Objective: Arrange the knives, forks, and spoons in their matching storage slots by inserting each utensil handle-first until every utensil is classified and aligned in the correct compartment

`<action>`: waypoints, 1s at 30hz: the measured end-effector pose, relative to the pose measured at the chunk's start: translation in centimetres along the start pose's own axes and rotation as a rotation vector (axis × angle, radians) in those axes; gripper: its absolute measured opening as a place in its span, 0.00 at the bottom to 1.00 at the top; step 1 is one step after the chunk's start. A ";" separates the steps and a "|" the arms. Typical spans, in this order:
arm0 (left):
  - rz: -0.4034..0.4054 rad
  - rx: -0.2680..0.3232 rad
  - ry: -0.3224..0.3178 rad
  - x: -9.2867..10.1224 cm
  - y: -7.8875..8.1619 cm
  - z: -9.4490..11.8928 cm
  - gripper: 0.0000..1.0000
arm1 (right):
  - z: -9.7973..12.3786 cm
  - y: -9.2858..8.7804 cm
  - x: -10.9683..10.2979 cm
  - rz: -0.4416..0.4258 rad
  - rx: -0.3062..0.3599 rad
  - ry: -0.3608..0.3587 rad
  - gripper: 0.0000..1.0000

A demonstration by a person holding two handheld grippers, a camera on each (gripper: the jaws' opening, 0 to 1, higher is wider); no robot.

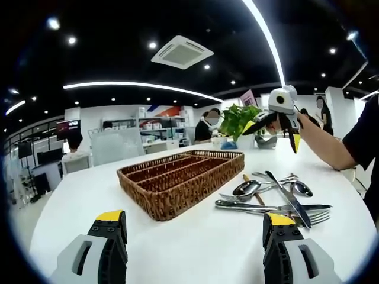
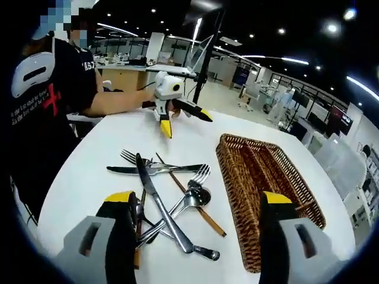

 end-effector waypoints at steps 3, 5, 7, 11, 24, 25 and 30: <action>-0.001 -0.002 -0.001 0.0 0.0 0.0 1.00 | -0.7 -0.4 -0.4 0.004 -0.023 0.021 0.88; 0.000 0.001 0.000 0.0 0.0 0.0 1.00 | -1.0 -0.8 -0.6 0.017 -0.042 0.033 0.86; 0.001 0.002 0.002 0.0 0.0 0.1 1.00 | -1.3 -1.1 -0.8 0.018 -0.052 0.043 0.84; 0.001 0.000 0.005 -0.1 -0.1 0.1 1.00 | -2.0 -1.5 -1.4 0.059 -0.071 0.067 0.76; -0.004 -0.001 0.008 -0.2 0.0 0.1 1.00 | -4.6 -3.7 -2.0 0.108 -0.151 0.133 0.60; -0.004 0.000 0.007 -0.2 0.0 0.1 1.00 | -4.6 -3.7 -2.0 0.111 -0.153 0.134 0.57; -0.004 0.000 0.006 -0.2 0.1 0.1 1.00 | -4.6 -3.8 -2.9 0.123 -0.161 0.182 0.35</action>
Point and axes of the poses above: the point that each gripper's makers call its tool centre point, and the gripper's own axes: z roughly backward along the fingers, x roughly to its right, y roughly out of its top, the point moved 1 cm from there along z, roughly backward along the fingers, and after that the axes turned 2 degrees about -x, right-handed, at the moved point
